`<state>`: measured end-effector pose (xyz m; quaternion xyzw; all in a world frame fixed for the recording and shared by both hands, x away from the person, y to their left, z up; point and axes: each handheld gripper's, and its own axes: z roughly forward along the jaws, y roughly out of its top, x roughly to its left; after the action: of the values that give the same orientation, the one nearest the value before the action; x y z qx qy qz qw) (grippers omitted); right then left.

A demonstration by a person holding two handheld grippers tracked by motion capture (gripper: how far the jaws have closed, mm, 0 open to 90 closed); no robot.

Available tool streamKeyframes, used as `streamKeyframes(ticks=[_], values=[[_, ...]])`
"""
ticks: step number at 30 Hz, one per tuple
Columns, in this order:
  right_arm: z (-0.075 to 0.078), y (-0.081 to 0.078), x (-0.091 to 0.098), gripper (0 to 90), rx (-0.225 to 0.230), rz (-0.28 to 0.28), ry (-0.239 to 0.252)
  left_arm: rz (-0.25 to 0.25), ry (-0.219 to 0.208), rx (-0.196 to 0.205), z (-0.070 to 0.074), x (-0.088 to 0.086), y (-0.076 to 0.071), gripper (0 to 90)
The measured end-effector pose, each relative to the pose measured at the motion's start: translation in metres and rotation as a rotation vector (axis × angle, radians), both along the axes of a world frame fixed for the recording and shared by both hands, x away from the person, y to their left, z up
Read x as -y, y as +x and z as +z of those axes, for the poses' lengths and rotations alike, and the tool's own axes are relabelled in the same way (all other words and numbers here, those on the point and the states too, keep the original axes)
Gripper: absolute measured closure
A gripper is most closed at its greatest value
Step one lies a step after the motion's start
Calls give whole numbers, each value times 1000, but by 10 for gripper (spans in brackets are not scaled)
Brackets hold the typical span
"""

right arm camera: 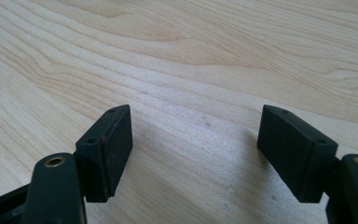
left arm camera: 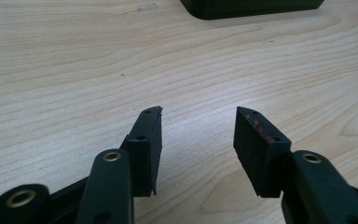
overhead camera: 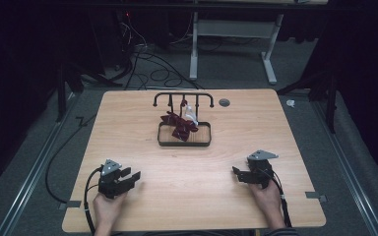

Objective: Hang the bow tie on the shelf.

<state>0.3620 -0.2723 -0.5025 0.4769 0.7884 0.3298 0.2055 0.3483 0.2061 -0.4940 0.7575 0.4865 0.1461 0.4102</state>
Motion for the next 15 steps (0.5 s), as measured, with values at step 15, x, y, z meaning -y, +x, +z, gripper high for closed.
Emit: streamKeyframes(ticks=[15], values=[[0, 0, 0, 278, 1, 0, -1, 33, 42, 5, -6, -1, 4, 502]])
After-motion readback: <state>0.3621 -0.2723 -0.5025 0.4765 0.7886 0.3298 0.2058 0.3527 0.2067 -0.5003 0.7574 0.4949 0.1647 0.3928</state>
